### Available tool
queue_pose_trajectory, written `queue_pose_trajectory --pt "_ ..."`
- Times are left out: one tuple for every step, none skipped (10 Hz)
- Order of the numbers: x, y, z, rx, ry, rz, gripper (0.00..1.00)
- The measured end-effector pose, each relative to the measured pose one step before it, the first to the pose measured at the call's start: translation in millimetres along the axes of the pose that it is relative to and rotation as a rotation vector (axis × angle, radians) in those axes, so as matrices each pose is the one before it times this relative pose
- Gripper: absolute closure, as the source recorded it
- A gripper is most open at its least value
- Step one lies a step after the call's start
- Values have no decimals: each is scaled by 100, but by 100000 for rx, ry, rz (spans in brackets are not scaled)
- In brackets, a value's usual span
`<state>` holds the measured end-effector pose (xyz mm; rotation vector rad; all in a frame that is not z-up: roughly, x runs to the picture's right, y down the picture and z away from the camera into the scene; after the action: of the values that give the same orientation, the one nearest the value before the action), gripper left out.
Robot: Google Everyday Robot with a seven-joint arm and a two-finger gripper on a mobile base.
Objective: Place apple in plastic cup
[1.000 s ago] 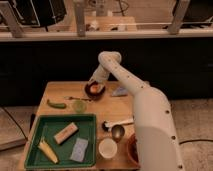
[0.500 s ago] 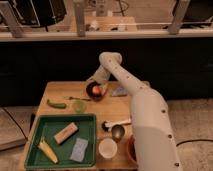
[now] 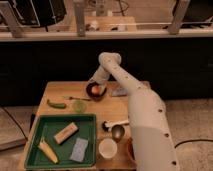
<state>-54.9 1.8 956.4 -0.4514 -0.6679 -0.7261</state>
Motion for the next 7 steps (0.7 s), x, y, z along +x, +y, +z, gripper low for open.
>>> queue_pose_trajectory --pt "14 115 -170 448 317 344 26" --pt "-15 222 -244 586 273 601 26" --pt "-7 150 -35 336 -8 429 26" --pt "18 104 -102 371 -2 432 26" --pt "79 265 -28 186 -157 719 26" --pt "57 163 -26 159 -98 538 26" --pt "114 178 37 65 -117 555 26"
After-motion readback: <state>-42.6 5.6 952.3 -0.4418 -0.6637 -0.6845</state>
